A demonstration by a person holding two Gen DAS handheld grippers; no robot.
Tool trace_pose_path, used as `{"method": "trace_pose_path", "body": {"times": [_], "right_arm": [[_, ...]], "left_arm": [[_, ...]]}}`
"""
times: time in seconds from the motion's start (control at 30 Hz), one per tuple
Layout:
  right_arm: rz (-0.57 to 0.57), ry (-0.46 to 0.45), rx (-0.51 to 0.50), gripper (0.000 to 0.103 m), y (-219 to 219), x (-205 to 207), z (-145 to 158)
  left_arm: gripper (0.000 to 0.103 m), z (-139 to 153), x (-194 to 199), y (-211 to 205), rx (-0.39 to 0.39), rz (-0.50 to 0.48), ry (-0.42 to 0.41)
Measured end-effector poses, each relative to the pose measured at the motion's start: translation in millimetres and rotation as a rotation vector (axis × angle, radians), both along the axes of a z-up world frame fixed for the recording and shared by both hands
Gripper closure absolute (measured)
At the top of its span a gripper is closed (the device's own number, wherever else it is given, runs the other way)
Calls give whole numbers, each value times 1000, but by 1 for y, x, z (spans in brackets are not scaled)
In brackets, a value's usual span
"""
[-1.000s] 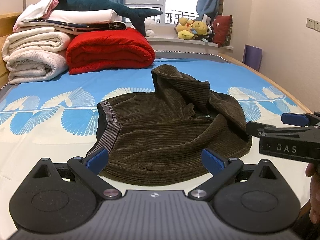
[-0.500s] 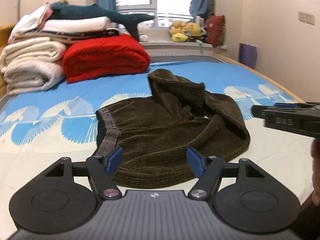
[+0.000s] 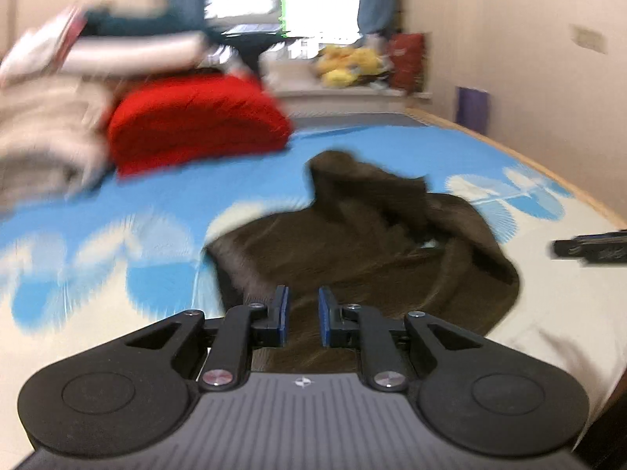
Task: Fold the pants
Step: 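Grasp the grey waistband with the left tool while the right tool grasps a pant leg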
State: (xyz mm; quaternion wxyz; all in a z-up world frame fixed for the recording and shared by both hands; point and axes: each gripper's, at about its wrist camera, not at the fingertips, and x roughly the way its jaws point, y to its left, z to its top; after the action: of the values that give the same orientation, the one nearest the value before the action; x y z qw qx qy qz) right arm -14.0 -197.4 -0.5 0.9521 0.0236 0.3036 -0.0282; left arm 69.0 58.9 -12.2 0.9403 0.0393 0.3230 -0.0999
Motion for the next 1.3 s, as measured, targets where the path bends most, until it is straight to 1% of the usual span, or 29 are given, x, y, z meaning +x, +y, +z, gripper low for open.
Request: {"method": "trace_pose_path", "body": {"times": [0.03,0.07,0.1,0.13,0.17,0.27,0.33,0.37,0.4,0.43,0.5,0.53,0.57,0.6,0.63,0.7,0.77,0.8,0.83,0.87,0.9,0.93,0.97,1.0,1.1,1.2,1.3], "right_arm": [[1,12,3,47,-4,5,-1],[-3,26,-5,47,-8,11,-3],[-17,38,-12,47,-13,19,-5],[-27,45,-11,47,-19,25,-6],[-42,58,-10,47,-26,35,-9],[-70,103,-23,47,-47,67,-20],[-81,134,-51,47,-55,87,-30],[-85,155,-70,47,-58,97,-36],[-90,176,-90,47,-60,105,-42],[-94,206,-115,47,-61,115,-51],[-92,248,-148,46,-63,127,-62],[-91,266,-163,46,-63,133,-69],[-91,277,-174,45,-64,138,-74],[-91,293,-186,42,-64,142,-79],[-90,313,-202,40,-65,146,-85],[-94,354,-239,39,-64,154,-98],[-91,401,-262,41,-65,159,-110],[-84,424,-265,44,-65,161,-115],[-80,437,-267,55,-66,162,-119],[-82,440,-271,63,-66,162,-119],[-90,435,-277,78,-67,161,-119],[-93,421,-263,87,-69,159,-115],[-97,399,-239,92,-70,156,-111],[-99,372,-220,94,-72,153,-104],[-97,291,-235,95,-68,140,-89],[-52,253,-229,96,-65,125,-76],[-7,220,-225,96,-64,107,-64]], "left_arm": [[90,-9,13,5,67,43,84],[90,-11,18,15,73,102,83],[90,-11,24,25,28,134,88],[90,-11,29,34,-34,151,100],[90,-14,35,41,-73,164,124],[90,-27,53,44,-64,183,183],[88,-35,65,47,-90,186,225],[85,-39,71,47,-109,184,252],[77,-44,75,47,-119,174,277],[71,-47,80,44,-115,166,292],[50,-55,87,39,-84,163,302],[42,-60,92,36,-63,171,310],[25,-66,98,36,-45,191,326],[19,-70,101,36,-34,210,340],[19,-75,106,37,-32,225,363],[19,-83,113,42,-55,242,405],[19,-89,118,45,-75,254,441],[20,-91,120,45,-80,255,454],[20,-93,121,44,-85,251,463],[21,-95,121,44,-82,245,473],[28,-95,120,42,-70,239,480],[33,-96,119,40,-59,227,483],[44,-97,117,40,-64,211,487],[46,-97,115,39,-66,206,487],[53,-93,105,34,-25,169,457],[57,-84,91,33,-19,142,409],[58,-71,72,33,-7,110,361]]}}
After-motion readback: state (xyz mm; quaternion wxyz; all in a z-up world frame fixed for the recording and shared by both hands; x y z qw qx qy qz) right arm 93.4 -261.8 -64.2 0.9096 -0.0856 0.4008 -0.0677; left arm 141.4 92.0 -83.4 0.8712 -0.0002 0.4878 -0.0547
